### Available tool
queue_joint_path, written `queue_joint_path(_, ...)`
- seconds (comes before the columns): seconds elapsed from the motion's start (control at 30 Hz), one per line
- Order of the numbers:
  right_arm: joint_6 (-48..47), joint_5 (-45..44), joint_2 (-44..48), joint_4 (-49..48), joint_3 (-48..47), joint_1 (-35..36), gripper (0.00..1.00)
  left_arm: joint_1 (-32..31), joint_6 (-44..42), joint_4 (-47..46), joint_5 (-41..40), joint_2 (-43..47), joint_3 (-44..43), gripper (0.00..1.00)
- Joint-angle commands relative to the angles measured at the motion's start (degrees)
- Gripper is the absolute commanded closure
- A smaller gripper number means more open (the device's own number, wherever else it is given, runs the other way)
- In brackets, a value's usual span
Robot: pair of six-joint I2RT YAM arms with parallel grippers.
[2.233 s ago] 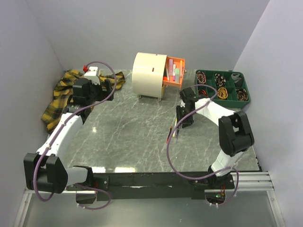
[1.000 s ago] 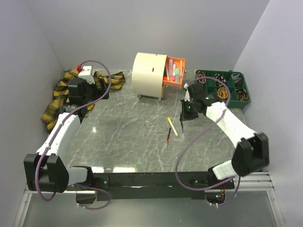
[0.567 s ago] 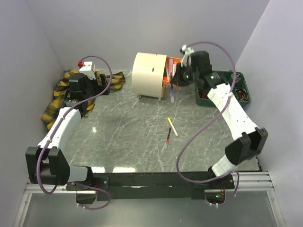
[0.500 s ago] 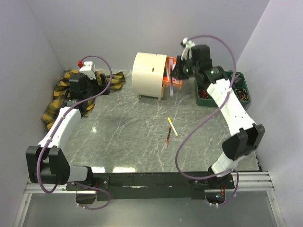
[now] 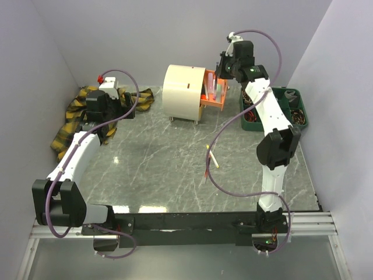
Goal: Sort the stationery into containers
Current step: Place the pen in the drawer, then pick up the pen from the center of the board.
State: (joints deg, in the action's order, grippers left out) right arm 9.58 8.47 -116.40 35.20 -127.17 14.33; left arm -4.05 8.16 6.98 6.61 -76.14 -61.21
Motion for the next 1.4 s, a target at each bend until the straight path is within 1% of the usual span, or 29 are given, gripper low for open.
queue_joint_path(0.0,0.61,-0.91,-2.6,-1.71,-3.95,-0.26,1.0,0.1,-1.13,-0.57,-0.2,0.2,-2.42,0.01)
queue_joint_path(0.07,0.96,-1.0,-3.57,-1.98,-4.4,-0.18,0.99,0.1,-0.87,-0.57,-0.02,-0.23,-2.6,0.0)
queue_joint_path(0.1,1.14,-1.09,-3.75,-1.98,-4.57,-0.26,0.95,0.1,-0.96,-0.74,0.15,-0.41,-2.77,0.0)
queue_joint_path(0.13,1.49,-1.26,-3.83,-1.98,-4.66,-0.26,0.79,0.1,-0.78,-0.74,0.33,-0.59,-2.86,0.01)
queue_joint_path(0.23,1.49,-1.18,-2.88,-1.8,-4.66,-0.26,0.54,0.1,-0.61,-0.83,0.68,-1.12,-3.3,0.01)
queue_joint_path(0.27,1.32,-0.83,-2.17,-1.98,-4.57,-0.18,0.52,0.1,-0.52,-0.83,0.77,-1.29,-3.39,0.01)
queue_joint_path(0.37,0.53,1.72,2.39,-1.98,-2.56,-0.26,0.51,-0.25,-0.25,-1.27,0.68,-1.47,-3.3,0.01)
queue_joint_path(0.4,0.44,2.86,3.97,-1.98,-0.29,-0.18,0.5,-0.34,-0.08,-1.79,0.77,-1.47,-3.04,0.01)
queue_joint_path(0.43,0.09,3.3,7.12,-1.8,0.95,-0.09,0.5,-0.43,0.36,-2.15,0.95,-1.21,-2.78,0.01)
queue_joint_path(0.5,-0.62,3.92,10.65,-0.49,7.0,0.35,0.5,-0.6,0.8,-3.02,1.3,-0.59,-1.9,0.0)
queue_joint_path(0.57,-2.54,5.06,16.45,0.83,12.54,0.87,0.51,-0.69,1.24,-3.99,1.47,0.19,-0.93,0.01)
queue_joint_path(0.6,-3.42,5.67,18.47,1.7,19.7,1.31,0.52,-0.78,1.33,-4.43,1.39,0.64,0.2,0.01)
queue_joint_path(0.63,-5.78,6.2,22.67,1.97,23.69,2.36,0.54,-0.78,1.5,-5.3,1.47,0.99,0.91,0.01)
queue_joint_path(0.67,-6.85,6.3,24.8,2.15,27.64,3.24,0.55,-0.78,1.42,-5.75,1.39,1.86,1.7,0.0)
queue_joint_path(0.7,-7.9,6.12,26.82,2.24,35.25,4.03,0.56,-0.87,1.42,-6.1,1.3,2.39,3.45,0.01)
queue_joint_path(0.73,-9.05,6.03,30.49,1.89,38.98,5.78,0.56,-0.87,1.5,-6.54,1.12,2.83,4.34,0.0)
queue_joint_path(0.77,-10.71,6.12,32.27,1.45,42.33,6.84,0.55,-0.95,1.68,-6.63,1.04,4.06,5.3,0.01)
queue_joint_path(0.8,-11.68,5.77,33.51,0.49,48.02,7.9,0.53,-0.96,1.77,-8.2,1.03,4.76,7.23,0.01)
queue_joint_path(0.83,-13.78,5.25,35.17,0.31,50.25,9.21,0.52,-1.13,2.03,-8.39,1.12,5.38,8.03,0.0)
queue_joint_path(0.9,-14.85,4.01,35.89,-0.83,55.16,12.12,0.52,-1.39,2.38,-8.04,1.56,7.05,9.78,0.01)
queue_joint_path(1.1,-17.4,0.24,32.29,-2.85,61.16,16.95,0.48,-2.19,1.86,-7.16,0.95,9.52,10.94,0.0)
queue_joint_path(1.2,-17.76,-1.17,27.91,-3.99,61.61,17.05,0.46,-2.27,1.51,-7.16,0.86,9.61,10.67,0.01)
queue_joint_path(1.37,-16.88,-3.81,22.72,-6.02,59.42,17.05,0.49,-2.19,1.06,-7.16,0.33,9.78,10.58,0.01)
